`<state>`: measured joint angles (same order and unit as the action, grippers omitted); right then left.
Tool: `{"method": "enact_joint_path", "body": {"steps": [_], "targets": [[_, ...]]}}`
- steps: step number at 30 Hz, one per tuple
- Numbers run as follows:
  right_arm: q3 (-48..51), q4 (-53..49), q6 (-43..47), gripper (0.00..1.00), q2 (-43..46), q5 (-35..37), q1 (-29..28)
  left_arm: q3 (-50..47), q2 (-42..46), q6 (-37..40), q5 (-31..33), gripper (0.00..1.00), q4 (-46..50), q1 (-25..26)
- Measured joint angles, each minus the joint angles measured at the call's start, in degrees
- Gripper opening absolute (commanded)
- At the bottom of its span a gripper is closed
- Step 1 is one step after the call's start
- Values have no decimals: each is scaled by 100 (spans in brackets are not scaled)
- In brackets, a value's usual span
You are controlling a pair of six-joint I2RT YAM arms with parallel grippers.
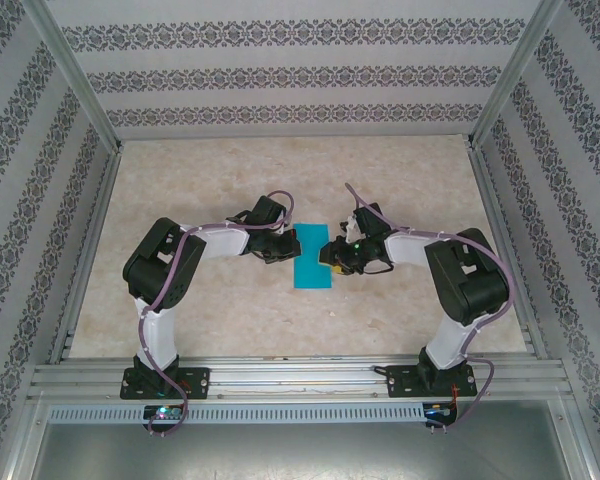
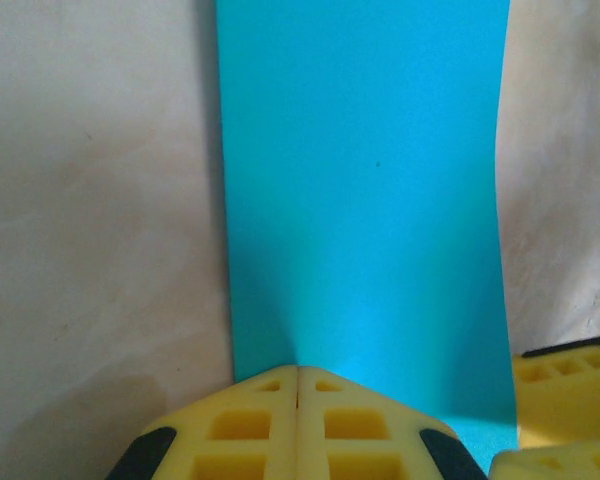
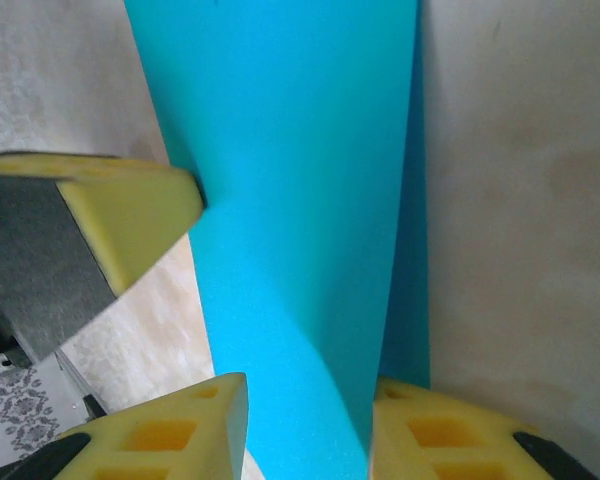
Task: Fold a paper plane with a square sheet of paper (fold left side to right side)
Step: Fold the triangle a second time at the center of the table.
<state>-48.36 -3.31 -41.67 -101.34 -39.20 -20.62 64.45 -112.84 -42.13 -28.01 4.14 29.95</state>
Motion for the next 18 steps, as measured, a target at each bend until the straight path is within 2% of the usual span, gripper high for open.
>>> {"method": "enact_joint_path", "body": {"steps": [11, 18], "targets": [[-345, 87, 107, 30, -442, -118, 221, -15, 9, 0, 0, 0, -17, 2], [-345, 83, 173, 19, -503, -208, 319, -15, 9, 0, -2, 0, -24, 4]]}}
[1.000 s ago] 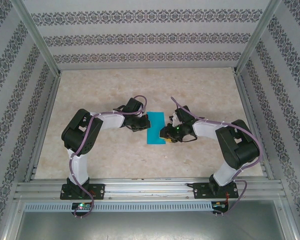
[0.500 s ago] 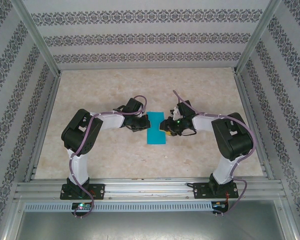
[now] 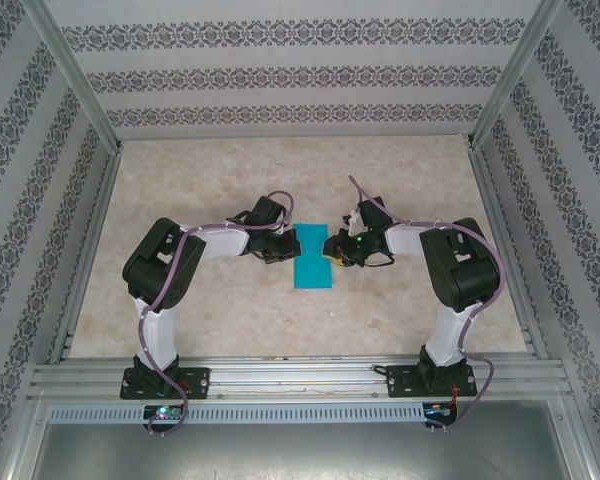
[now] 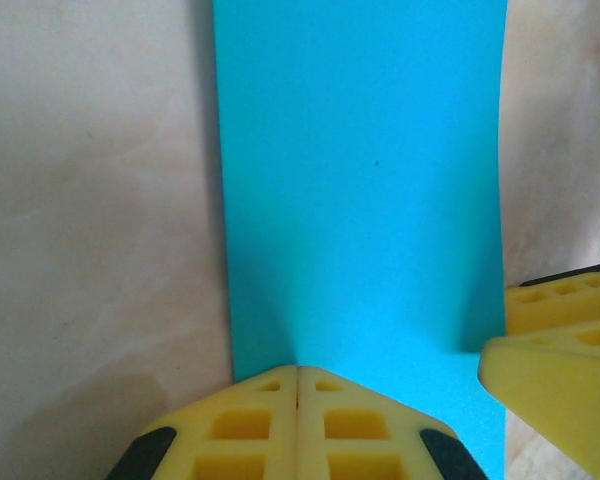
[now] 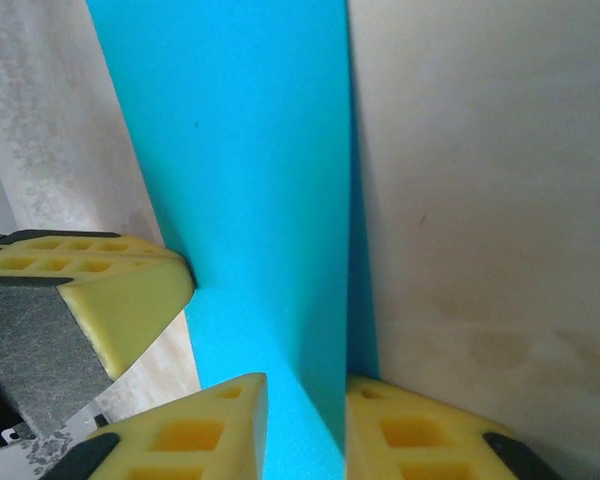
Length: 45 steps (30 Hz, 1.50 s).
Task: Fold a paper plane with a square sheet of paper (fold left side to right side)
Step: Fold the triangle a second time at the center of the table.
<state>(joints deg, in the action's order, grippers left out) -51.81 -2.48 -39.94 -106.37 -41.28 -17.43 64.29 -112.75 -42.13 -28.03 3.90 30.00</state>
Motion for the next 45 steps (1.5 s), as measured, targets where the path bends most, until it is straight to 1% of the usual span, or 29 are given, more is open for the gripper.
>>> {"method": "enact_joint_path", "body": {"steps": [2, 7, 12, 15, 17, 21, 25, 28, 31, 34, 39, 45], "targets": [[0, 0, 33, 13, -9, 0, 9, 0, 4, 2, 0, 1, 0, 0], [0, -2, 101, 0, -9, -46, 9, -81, 85, 11, -2, 16, 9, 2], [-17, -92, 107, 0, -9, -131, 11, -299, 487, 157, 76, 24, 105, 13], [-79, -284, 107, 0, 22, -160, 46, -448, 896, 326, 177, 27, 166, 44], [-98, -402, 107, 0, 92, -164, 46, -546, 1213, 503, 291, 31, 214, 107], [-107, -621, 90, 0, 243, -168, 46, -643, 1812, 1003, 592, 43, 382, 501], [-109, -758, 66, 0, 284, -166, 46, -625, 2138, 1585, 977, 57, 647, 1233], [-109, -837, 61, 0, 317, -166, 46, -479, 2098, 1980, 1368, 65, 1014, 1810], [-109, -866, 44, 0, 361, -164, 46, -192, 1910, 2277, 1821, 69, 1351, 2275], [-109, -870, -2, 0, 372, -164, 46, 164, 1591, 2511, 2299, 72, 1604, 2612], [-107, -870, -66, 0, 400, -164, 46, 658, 1010, 2754, 2979, 75, 1932, 2898], [-107, -859, -90, 0, 431, -164, 44, 1123, 455, 2918, 3552, 76, 2280, 2990]]}}
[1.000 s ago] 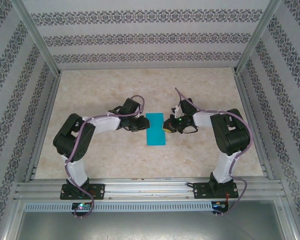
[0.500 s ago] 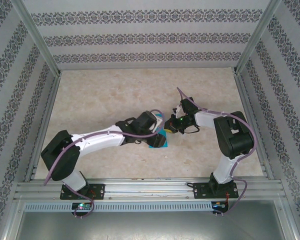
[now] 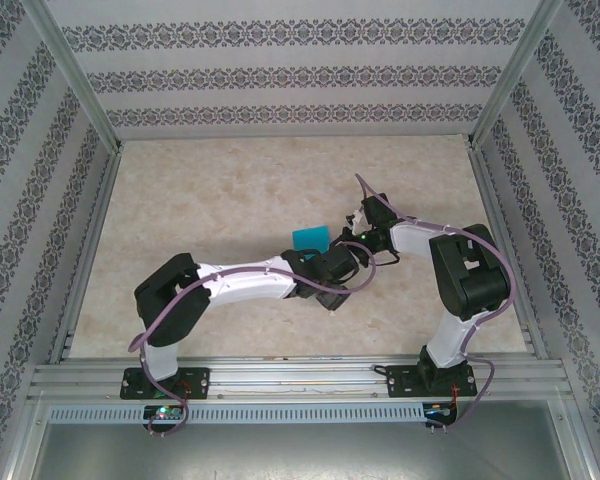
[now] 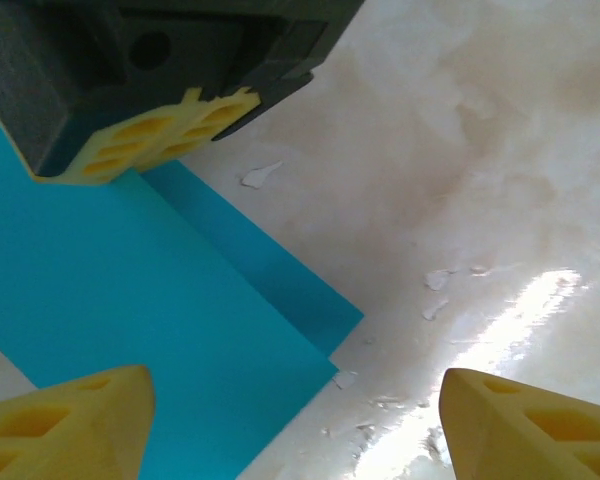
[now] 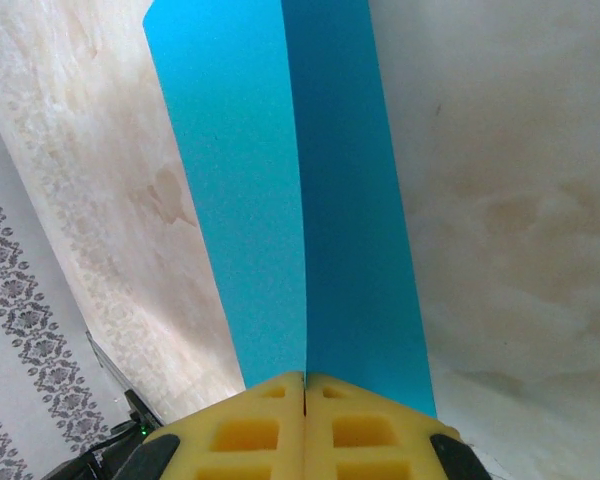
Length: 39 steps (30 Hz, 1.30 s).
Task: Fold a paper plane with a square sheet of paper (fold left side to right side)
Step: Fold the triangle a second time at the center of the table.
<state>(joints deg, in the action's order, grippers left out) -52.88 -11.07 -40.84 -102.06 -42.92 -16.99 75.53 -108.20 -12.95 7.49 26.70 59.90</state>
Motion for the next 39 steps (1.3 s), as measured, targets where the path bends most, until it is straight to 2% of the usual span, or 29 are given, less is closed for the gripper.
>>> {"method": "enact_joint_path", "body": {"steps": [4, 7, 11, 20, 30, 34, 39], "targets": [[0, 15, -44, 0, 0, 0, 0, 212, -240, 76, 258, 73, 105, 2], [0, 15, -87, 0, 0, 0, -2, 295, -330, 116, 385, 64, 146, 2], [0, 17, -107, 0, 2, 0, -2, 326, -372, 179, 468, 45, 199, 4], [0, 17, -105, 0, 2, 2, -2, 315, -372, 199, 461, 22, 227, 2], [0, 13, -103, 0, 2, 44, -2, 144, -192, 109, 328, 7, 223, -4], [0, 9, -103, 7, 2, 42, -2, 28, 2, 28, 219, 1, 195, -81], [0, 35, -74, 26, 48, 90, 26, -203, 249, -166, -118, 0, 68, -267]]}}
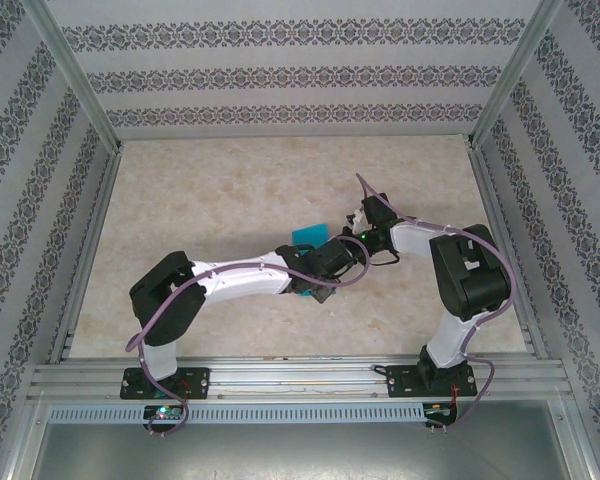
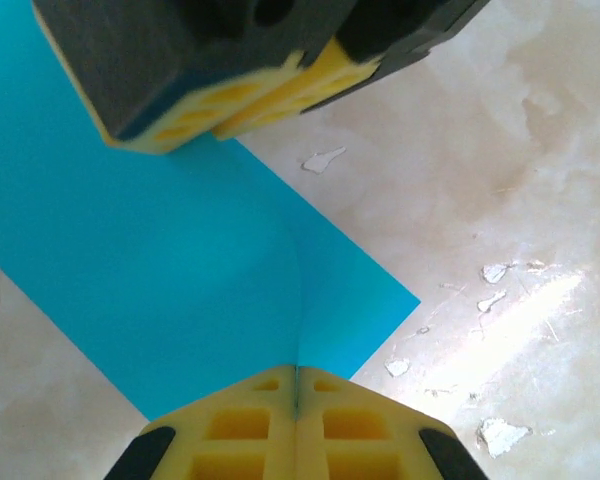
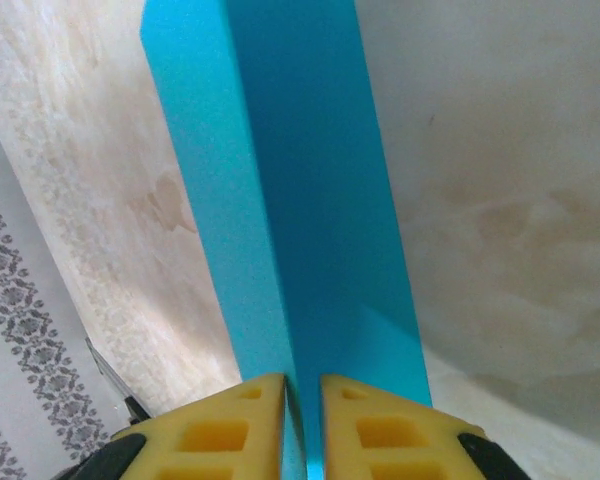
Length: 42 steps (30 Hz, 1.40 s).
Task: Fold a paper plane with a square sheet of paper (fold left side to right side)
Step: Fold the triangle a second time at the center of the table.
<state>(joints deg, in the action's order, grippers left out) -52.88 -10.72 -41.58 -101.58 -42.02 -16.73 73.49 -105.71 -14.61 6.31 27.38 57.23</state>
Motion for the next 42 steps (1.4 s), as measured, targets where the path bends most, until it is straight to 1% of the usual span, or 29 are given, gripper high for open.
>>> {"method": "enact_joint_path", "body": {"steps": [3, 7, 8, 11, 15, 18, 21, 27, 33, 42], "targets": [[0, 2, 48, 31, 223, 105, 111, -146, 138, -140, -280, 0, -48, -138], [120, 59, 146, 30, 756, 302, 341, -282, 249, -407, -726, 0, -170, -374], [197, 74, 177, 28, 914, 348, 391, -339, 282, -483, -839, 0, -240, -431], [509, 92, 313, 15, 1316, 466, 466, -553, 415, -726, -1220, 0, -428, -625], [1036, 116, 433, 0, 1685, 522, 382, -796, 575, -1082, -1709, 0, -686, -883], [1440, 146, 442, 0, 1923, 595, 157, -896, 621, -1307, -1976, 0, -852, -1014], [1770, 295, 374, 0, 2063, 675, -258, -1001, 627, -1497, -2162, 0, -990, -1078], [2072, 704, 96, 0, 1965, 896, -896, -1106, 627, -1764, -2391, 0, -1082, -1145], [2072, 846, 76, 0, 1670, 1097, -1080, -1185, 634, -1888, -2463, 0, -1165, -1226], [2046, 831, 98, 0, 1434, 1178, -1091, -1366, 634, -1978, -2675, 0, -1294, -1364]]}}
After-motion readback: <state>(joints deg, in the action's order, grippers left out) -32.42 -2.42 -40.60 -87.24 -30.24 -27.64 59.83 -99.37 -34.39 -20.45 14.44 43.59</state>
